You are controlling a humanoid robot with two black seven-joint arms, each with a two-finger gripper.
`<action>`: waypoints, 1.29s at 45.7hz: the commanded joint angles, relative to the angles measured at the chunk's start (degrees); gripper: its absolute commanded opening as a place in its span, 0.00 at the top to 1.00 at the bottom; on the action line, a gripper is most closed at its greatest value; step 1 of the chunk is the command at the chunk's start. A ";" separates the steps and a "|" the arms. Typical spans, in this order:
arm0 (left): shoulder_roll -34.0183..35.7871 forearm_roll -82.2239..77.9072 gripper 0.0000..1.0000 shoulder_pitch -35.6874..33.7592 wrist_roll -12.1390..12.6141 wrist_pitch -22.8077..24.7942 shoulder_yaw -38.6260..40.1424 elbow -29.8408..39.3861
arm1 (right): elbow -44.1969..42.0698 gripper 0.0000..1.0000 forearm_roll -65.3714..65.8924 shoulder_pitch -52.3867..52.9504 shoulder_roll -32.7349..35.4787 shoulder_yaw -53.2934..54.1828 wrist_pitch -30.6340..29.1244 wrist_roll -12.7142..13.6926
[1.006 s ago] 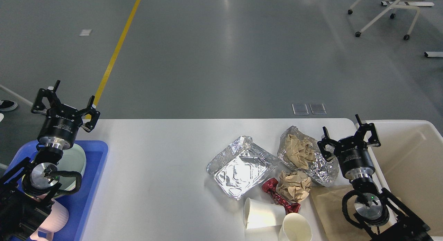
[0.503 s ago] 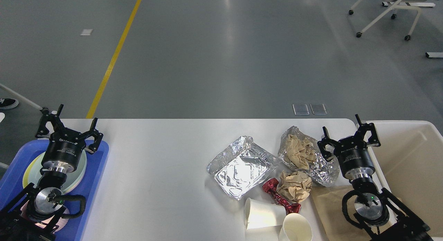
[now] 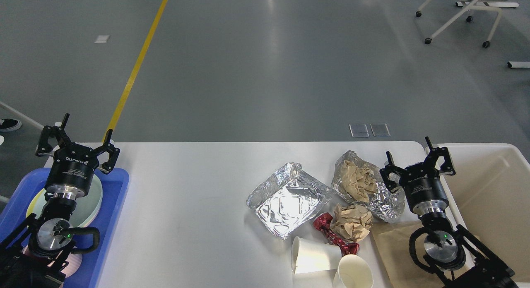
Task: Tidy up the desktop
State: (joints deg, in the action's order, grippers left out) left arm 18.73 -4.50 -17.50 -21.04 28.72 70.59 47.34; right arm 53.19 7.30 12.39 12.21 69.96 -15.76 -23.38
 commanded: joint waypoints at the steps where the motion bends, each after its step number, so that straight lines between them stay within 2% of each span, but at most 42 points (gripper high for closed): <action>1: -1.41 -0.68 0.04 0.71 -0.05 0.99 -0.54 -0.15 | -0.01 0.00 0.00 0.00 0.01 0.00 -0.06 0.00; 14: -2.74 -2.00 0.04 1.59 0.12 2.84 -0.63 -0.59 | -0.01 0.00 0.00 0.00 -0.08 0.00 0.03 0.00; 59: -3.53 -1.21 0.04 1.59 0.12 3.01 -0.10 -0.67 | -0.01 0.00 0.00 0.00 0.01 0.00 -0.06 0.00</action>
State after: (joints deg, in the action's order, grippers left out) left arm 15.18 -5.72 -15.91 -20.91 31.79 70.50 46.67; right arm 53.17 7.31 12.39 12.22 69.96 -15.76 -23.38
